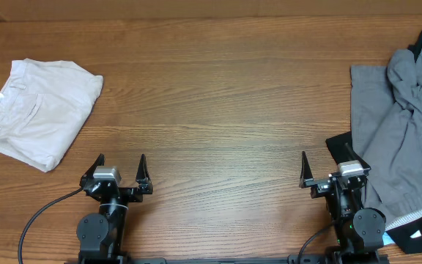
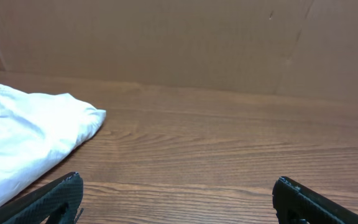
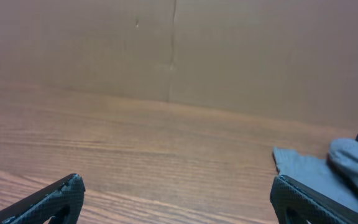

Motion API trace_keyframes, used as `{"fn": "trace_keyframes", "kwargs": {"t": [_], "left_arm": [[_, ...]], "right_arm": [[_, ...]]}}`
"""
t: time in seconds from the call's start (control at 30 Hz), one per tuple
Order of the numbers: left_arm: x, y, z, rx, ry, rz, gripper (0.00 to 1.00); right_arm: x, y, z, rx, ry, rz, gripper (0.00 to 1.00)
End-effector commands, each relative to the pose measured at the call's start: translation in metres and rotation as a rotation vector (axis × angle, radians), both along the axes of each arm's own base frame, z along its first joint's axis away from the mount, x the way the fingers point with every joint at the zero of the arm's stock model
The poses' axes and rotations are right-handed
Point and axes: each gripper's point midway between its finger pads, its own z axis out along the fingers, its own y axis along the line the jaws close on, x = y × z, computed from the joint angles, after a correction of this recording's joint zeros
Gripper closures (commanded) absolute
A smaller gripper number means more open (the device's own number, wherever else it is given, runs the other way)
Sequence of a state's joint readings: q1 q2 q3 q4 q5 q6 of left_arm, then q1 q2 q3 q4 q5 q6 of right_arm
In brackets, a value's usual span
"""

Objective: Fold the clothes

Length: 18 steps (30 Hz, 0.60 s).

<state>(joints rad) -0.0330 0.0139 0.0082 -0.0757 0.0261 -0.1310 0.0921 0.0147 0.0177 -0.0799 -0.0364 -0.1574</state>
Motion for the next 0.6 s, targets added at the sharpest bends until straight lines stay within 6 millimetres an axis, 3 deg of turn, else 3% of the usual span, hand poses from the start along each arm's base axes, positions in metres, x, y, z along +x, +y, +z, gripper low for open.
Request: {"fn": "trace_keyframes", "kwargs": {"t": [0.0,0.2,0.43,0.57], "left_arm": [[0.000,0.000,0.000,-0.039,-0.002,0.003,0.00],[-0.006,-0.009,0.017,-0.046,-0.005,-0.052,0.00],[-0.024,-0.007,0.062,-0.044,0.013,-0.042,0.00],[-0.030,-0.007,0.072,-0.038,0.078,-0.039,0.00]], "right_arm": [[0.000,0.000,0.010,0.062,-0.042,-0.001,0.00],[-0.004,-0.008,0.042,0.249,-0.097,-0.036,0.00],[-0.006,-0.023,0.058,0.247,-0.049,-0.130,0.00],[0.001,-0.027,0.066,0.229,0.034,-0.164,0.00]]}}
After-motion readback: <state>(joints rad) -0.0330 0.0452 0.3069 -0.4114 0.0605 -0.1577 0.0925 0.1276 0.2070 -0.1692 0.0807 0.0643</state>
